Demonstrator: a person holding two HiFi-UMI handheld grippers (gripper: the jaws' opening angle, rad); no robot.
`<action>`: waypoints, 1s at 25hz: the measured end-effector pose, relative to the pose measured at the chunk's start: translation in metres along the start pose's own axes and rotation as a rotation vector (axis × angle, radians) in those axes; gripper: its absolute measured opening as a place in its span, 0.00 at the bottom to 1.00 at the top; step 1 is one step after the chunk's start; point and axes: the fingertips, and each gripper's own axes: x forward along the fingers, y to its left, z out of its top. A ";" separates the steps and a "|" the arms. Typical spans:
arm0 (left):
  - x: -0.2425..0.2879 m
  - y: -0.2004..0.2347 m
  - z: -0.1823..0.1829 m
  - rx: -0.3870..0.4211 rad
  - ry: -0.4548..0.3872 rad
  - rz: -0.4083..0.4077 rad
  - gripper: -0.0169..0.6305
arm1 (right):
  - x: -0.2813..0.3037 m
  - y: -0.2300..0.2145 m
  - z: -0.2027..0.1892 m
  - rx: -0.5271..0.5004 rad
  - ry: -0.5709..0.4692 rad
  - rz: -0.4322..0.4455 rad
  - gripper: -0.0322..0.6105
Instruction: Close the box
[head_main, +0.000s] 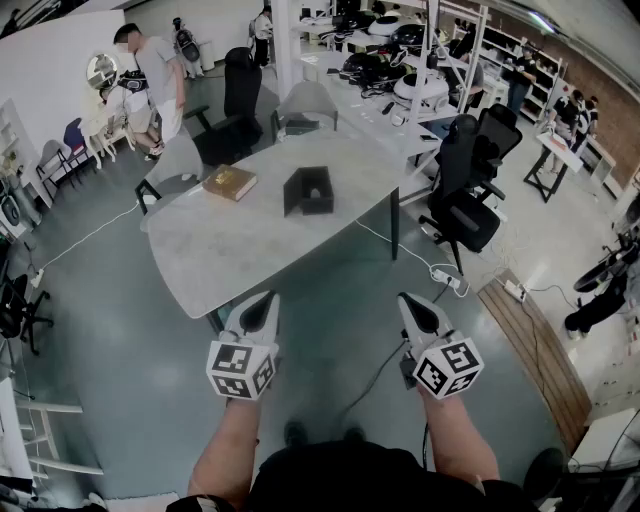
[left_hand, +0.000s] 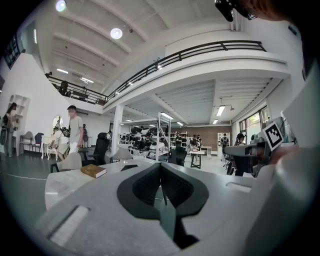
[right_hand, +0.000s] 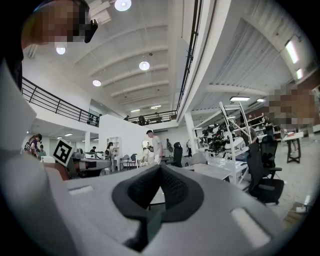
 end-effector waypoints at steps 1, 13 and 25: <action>-0.001 -0.001 0.000 0.000 0.002 -0.001 0.04 | -0.001 0.000 0.001 0.001 0.001 -0.004 0.05; 0.007 -0.036 -0.012 -0.003 0.046 -0.012 0.04 | -0.025 -0.025 -0.007 -0.065 0.006 -0.048 0.05; 0.036 -0.098 -0.018 -0.019 0.052 0.017 0.04 | -0.060 -0.067 -0.027 0.005 0.029 0.034 0.05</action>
